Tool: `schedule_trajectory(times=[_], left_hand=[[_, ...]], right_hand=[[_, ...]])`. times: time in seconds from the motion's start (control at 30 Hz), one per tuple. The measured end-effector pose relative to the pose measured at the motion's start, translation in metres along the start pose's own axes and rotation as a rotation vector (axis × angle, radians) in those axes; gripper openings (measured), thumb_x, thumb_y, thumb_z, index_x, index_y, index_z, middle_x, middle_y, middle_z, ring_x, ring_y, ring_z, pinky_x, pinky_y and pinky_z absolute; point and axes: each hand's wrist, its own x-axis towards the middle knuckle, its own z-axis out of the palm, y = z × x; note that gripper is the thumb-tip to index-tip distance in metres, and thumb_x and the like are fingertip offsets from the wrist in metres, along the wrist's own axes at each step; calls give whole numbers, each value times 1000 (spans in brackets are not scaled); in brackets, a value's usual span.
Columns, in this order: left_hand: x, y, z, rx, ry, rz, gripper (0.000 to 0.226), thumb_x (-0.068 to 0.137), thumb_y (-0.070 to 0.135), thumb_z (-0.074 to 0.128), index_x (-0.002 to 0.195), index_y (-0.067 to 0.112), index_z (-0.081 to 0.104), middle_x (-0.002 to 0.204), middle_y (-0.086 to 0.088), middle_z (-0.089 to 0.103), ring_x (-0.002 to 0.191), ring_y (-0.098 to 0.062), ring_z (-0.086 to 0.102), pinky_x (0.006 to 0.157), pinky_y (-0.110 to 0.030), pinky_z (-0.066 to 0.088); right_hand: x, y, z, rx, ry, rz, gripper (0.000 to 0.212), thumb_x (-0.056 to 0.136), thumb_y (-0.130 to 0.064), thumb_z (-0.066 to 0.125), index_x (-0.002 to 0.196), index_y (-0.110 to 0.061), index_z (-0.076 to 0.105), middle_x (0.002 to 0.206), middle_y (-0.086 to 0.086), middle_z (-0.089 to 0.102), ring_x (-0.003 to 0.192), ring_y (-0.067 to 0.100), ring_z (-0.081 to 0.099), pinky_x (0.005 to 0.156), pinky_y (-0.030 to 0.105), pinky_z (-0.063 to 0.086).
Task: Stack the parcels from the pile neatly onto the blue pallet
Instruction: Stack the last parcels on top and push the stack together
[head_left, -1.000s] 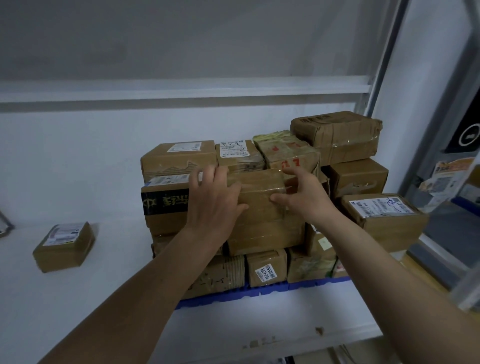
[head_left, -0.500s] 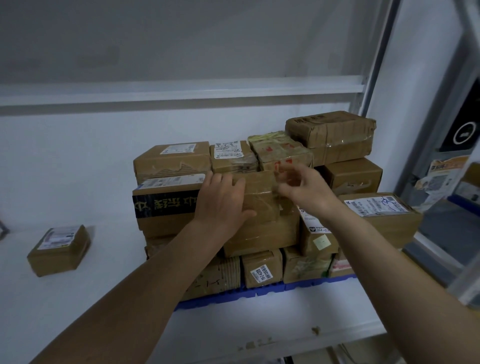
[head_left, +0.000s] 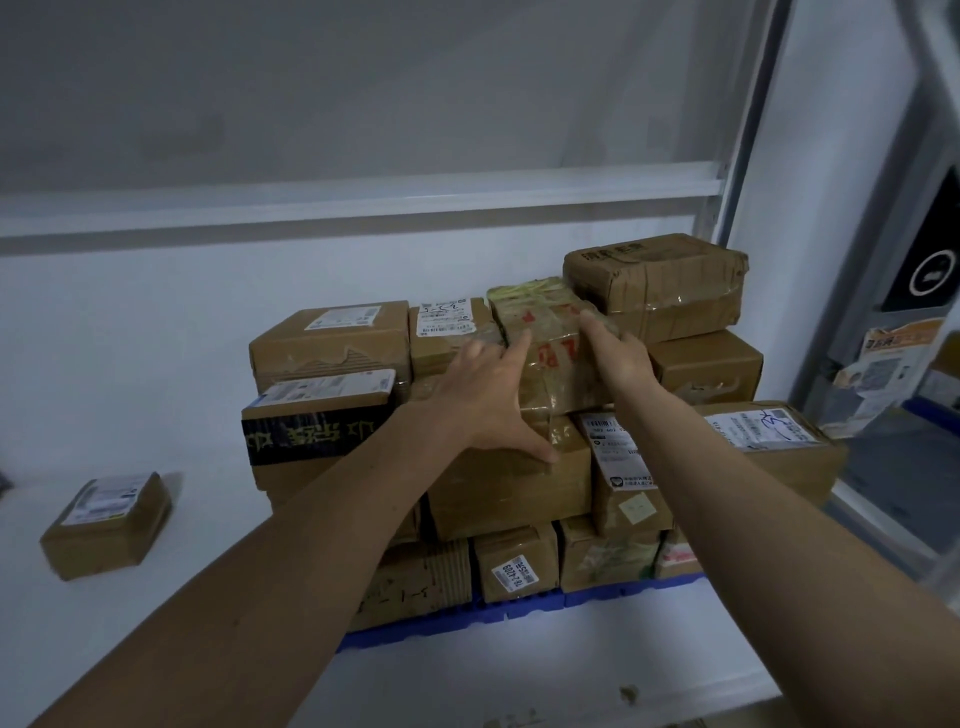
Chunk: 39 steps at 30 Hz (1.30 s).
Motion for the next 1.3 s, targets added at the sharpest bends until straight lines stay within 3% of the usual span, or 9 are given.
schedule_trajectory(times=[0.17, 0.3, 0.53, 0.63, 0.77, 0.87, 1.03, 1.17, 1.3], left_hand=[[3, -3, 5, 13, 53, 60, 139, 46, 78, 73, 152, 27, -1, 145, -6, 36, 133, -25, 25, 104, -41, 30], [4, -3, 3, -23, 100, 59, 137, 48, 73, 76, 152, 27, 1, 144, -4, 36, 133, -23, 24, 102, -40, 32], [13, -4, -3, -28, 118, 50, 130, 52, 67, 79, 152, 27, 7, 140, -3, 42, 131, -24, 27, 99, -39, 36], [14, -1, 3, -13, 90, 31, 128, 54, 67, 78, 152, 29, 5, 143, -3, 40, 132, -24, 25, 98, -41, 37], [16, 0, 4, 72, 93, -1, 130, 55, 72, 75, 152, 29, 0, 154, -9, 20, 140, -30, 14, 110, -45, 23], [16, 1, 3, 93, 30, -104, 137, 53, 77, 71, 152, 24, -8, 159, -16, 2, 145, -37, 0, 117, -52, 9], [14, 3, 5, 134, -48, -199, 139, 54, 85, 61, 152, 9, -2, 160, -14, 3, 146, -34, 1, 118, -52, 10], [12, 6, 4, 131, -75, -239, 132, 57, 88, 54, 153, 12, 4, 160, -14, -4, 146, -33, -4, 115, -54, 10], [10, 10, 2, 140, -67, -268, 127, 60, 89, 49, 153, 14, 8, 160, -13, -1, 146, -33, -1, 114, -54, 13]], right_hand=[[7, 1, 0, 140, -29, -31, 28, 82, -44, 60, 97, -20, 63, 96, -1, 66, 87, 15, 59, 69, 30, 46], [12, -3, 1, 157, -16, -94, 17, 85, -40, 58, 85, -24, 64, 85, -4, 65, 82, 12, 59, 63, 28, 44], [26, -8, 4, 135, -17, -44, 26, 84, -42, 58, 95, -20, 65, 94, 1, 66, 88, 16, 58, 73, 32, 47], [29, -3, 5, 162, -18, -19, 30, 83, -41, 60, 102, -18, 63, 93, -2, 64, 87, 15, 58, 69, 29, 45], [31, -2, 7, 198, -42, -15, 40, 82, -39, 62, 113, -14, 62, 94, 0, 65, 90, 17, 60, 72, 30, 48], [32, 0, 7, 179, -48, -12, 40, 83, -43, 61, 110, -14, 62, 92, 0, 65, 91, 19, 61, 77, 33, 50], [30, 1, 5, 96, -68, -20, 53, 85, -49, 55, 123, -11, 57, 109, 4, 64, 102, 23, 58, 92, 40, 48], [24, -2, 1, 50, -127, -46, 47, 90, -45, 51, 122, -10, 57, 112, 5, 63, 106, 24, 57, 96, 42, 47], [17, -5, -5, -7, -155, -59, 41, 94, -38, 47, 123, -9, 56, 117, 6, 61, 108, 24, 55, 90, 39, 45]])
